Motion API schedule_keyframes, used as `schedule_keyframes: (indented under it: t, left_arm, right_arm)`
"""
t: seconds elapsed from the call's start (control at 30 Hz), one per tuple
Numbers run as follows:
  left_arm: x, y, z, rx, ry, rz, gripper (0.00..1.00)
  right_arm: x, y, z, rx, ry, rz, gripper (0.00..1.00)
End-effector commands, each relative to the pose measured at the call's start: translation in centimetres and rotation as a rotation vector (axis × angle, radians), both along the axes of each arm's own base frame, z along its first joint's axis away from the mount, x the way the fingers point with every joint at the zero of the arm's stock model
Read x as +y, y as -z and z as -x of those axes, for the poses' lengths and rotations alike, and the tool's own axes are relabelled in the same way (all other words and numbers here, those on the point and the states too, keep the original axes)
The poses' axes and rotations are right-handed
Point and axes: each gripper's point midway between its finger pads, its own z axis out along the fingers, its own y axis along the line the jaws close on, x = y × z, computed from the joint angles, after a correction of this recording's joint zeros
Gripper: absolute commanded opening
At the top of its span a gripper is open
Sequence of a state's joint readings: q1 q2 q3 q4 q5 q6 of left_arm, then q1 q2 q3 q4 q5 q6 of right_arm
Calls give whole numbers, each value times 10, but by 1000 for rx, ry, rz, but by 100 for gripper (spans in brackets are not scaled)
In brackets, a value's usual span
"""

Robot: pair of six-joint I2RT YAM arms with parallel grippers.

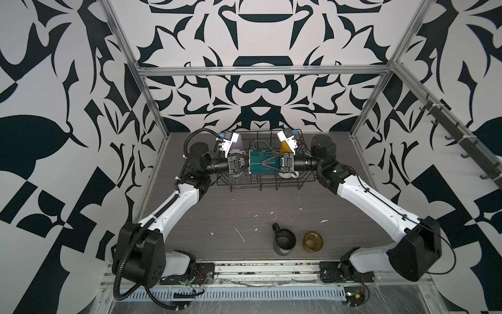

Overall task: Load cups into a dish rack
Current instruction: Place the cup upside down at the dish rack.

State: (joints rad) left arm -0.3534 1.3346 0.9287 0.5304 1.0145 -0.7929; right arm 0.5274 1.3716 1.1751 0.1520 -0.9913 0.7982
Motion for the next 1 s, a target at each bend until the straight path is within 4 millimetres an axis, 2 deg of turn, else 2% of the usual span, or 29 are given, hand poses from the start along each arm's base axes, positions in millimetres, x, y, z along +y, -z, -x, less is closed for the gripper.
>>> schedule_keyframes:
  t: [0.0,0.1,0.4,0.5,0.57,0.63,0.87,0.97]
  left_arm:
    - [-1,-24,7,-89,-18,23,0]
    - [1,-24,6,-90,-33,9,6]
    - [4,-20,0,-78,-62,-8,45]
    - [4,-21,-1,-77,-67,-7,53]
    - [4,-22,-1,-78,-69,-7,54]
    - [7,-33,6,-108,-74,6,54]
    - [8,-31,4,-102,-88,-2,56]
    - [9,-31,5,-101,-89,-2,51]
  right_arm:
    - [7,-9,-6,-36,41,5,0]
    - [5,-14,-7,-49,55,2,0]
    - [0,-29,-3,-80,77,-13,0]
    - [-1,-31,-2,-87,83,-10,0]
    - [-2,-32,-2,-92,89,-9,0]
    - [-2,-32,-2,-92,90,-9,0]
    - [-2,-32,-3,-93,96,-8,0]
    - [-2,-30,-5,-87,104,-3,0]
